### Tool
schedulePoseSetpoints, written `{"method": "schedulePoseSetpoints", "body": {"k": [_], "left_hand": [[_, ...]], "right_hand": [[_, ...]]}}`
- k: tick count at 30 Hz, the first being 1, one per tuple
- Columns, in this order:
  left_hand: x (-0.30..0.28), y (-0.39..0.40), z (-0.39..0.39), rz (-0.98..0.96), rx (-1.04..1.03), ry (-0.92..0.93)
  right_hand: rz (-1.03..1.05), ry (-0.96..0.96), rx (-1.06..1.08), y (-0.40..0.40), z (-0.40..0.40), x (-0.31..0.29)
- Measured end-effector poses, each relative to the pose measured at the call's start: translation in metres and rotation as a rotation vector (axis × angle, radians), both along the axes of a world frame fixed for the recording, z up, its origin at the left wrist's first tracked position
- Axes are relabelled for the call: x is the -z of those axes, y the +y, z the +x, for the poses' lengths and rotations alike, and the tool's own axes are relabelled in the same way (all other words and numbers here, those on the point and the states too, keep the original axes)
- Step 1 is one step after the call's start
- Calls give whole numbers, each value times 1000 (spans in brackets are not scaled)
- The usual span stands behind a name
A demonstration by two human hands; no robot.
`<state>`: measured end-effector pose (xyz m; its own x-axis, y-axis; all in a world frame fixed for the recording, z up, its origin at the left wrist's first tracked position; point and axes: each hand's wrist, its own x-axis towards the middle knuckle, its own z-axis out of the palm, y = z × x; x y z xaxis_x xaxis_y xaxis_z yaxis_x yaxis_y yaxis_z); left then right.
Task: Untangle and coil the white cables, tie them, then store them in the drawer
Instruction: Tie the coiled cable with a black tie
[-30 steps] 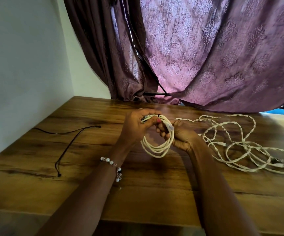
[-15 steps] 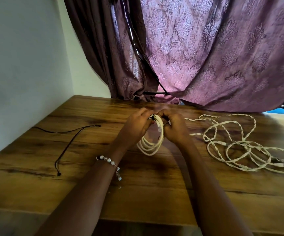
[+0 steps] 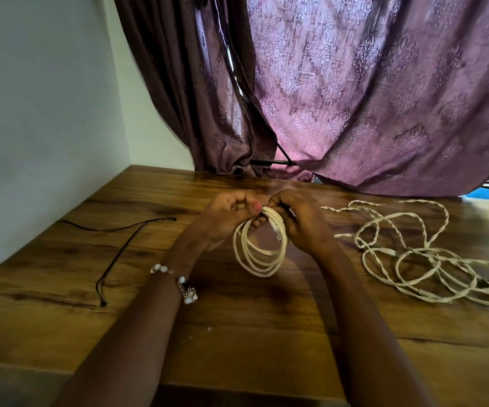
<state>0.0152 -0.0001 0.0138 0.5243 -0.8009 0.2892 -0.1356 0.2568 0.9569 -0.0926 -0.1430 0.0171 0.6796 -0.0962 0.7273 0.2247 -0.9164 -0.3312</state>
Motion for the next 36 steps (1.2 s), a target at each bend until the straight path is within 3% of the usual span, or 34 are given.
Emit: {"method": "schedulePoseSetpoints", "body": {"k": [3, 6, 9, 13, 16, 31, 36], "left_hand": [[-1, 2, 0, -39, 25, 20], [-1, -2, -4, -102, 3, -17], [-2, -4, -12, -132, -11, -92], [-3, -6, -17, -133, 10, -167], [-3, -6, -16, -126, 13, -174], [1, -4, -16, -63, -9, -248], [1, -5, -15, -37, -5, -274]], "right_hand": [[103, 83, -55, -2, -5, -5], [457, 164, -173, -1, -12, -10], [875, 114, -350, 2, -18, -15], [1086, 63, -461, 3, -21, -18], [1074, 64, -437, 2, -21, -18], [560, 129, -297, -9, -26, -16], [580, 75, -282, -5, -19, -11]]}}
